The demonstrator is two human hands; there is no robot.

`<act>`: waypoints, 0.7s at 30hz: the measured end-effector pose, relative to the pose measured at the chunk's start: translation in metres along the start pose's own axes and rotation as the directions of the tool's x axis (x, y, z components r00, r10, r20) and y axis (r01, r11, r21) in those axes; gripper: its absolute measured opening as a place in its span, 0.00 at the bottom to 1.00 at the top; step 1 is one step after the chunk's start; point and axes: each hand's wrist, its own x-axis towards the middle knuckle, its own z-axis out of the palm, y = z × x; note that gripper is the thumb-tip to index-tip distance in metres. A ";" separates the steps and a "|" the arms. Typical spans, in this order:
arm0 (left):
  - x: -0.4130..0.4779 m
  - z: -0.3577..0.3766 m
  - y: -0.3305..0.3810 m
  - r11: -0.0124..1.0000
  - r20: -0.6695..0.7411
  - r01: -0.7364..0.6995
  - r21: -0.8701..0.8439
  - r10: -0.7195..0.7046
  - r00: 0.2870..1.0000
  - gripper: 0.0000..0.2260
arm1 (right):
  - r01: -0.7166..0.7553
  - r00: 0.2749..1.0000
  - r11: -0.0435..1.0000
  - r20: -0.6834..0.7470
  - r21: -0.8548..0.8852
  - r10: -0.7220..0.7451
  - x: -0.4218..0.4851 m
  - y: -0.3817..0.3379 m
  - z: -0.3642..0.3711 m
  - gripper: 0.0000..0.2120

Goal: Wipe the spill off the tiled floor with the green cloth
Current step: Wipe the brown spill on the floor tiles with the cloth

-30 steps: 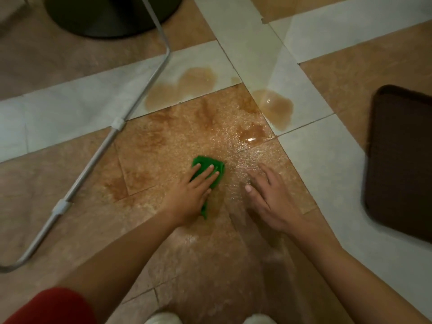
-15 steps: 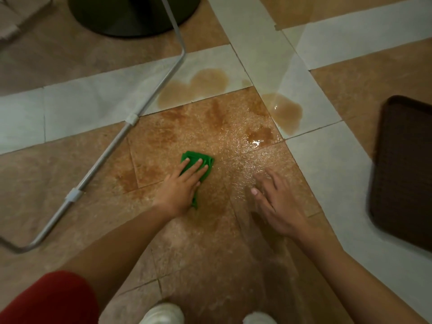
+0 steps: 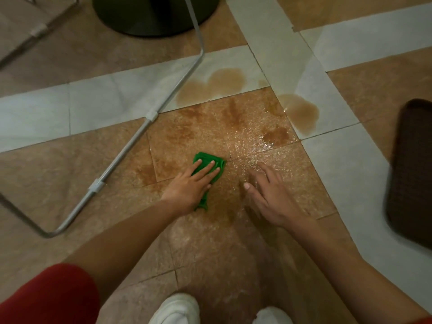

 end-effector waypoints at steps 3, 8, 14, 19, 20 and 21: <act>-0.004 -0.013 0.003 0.973 -0.035 -0.023 -0.230 0.016 0.999 0.22 | -0.022 0.999 0.999 0.043 -0.024 0.023 0.009 -0.022 0.012 0.29; -0.039 -0.024 -0.040 0.920 -0.295 0.000 -0.391 -0.126 0.947 0.20 | 0.096 0.988 0.995 0.124 -0.035 -0.091 0.036 -0.076 0.040 0.28; -0.066 -0.021 -0.075 0.954 -0.377 0.065 -0.292 -0.177 0.909 0.18 | 0.089 0.985 0.973 0.161 -0.211 -0.055 0.061 -0.101 0.065 0.38; -0.073 -0.018 -0.087 0.925 -0.360 0.146 -0.351 -0.278 0.891 0.18 | 0.081 0.990 0.968 0.129 -0.236 -0.051 0.085 -0.115 0.080 0.44; -0.074 -0.018 -0.088 0.923 -0.357 0.153 -0.352 -0.284 0.890 0.17 | 0.105 0.989 0.968 0.123 -0.228 -0.078 0.089 -0.118 0.082 0.43; -0.074 -0.018 -0.089 0.924 -0.359 0.154 -0.351 -0.285 0.889 0.17 | 0.140 0.986 0.967 0.124 -0.213 -0.115 0.092 -0.119 0.082 0.42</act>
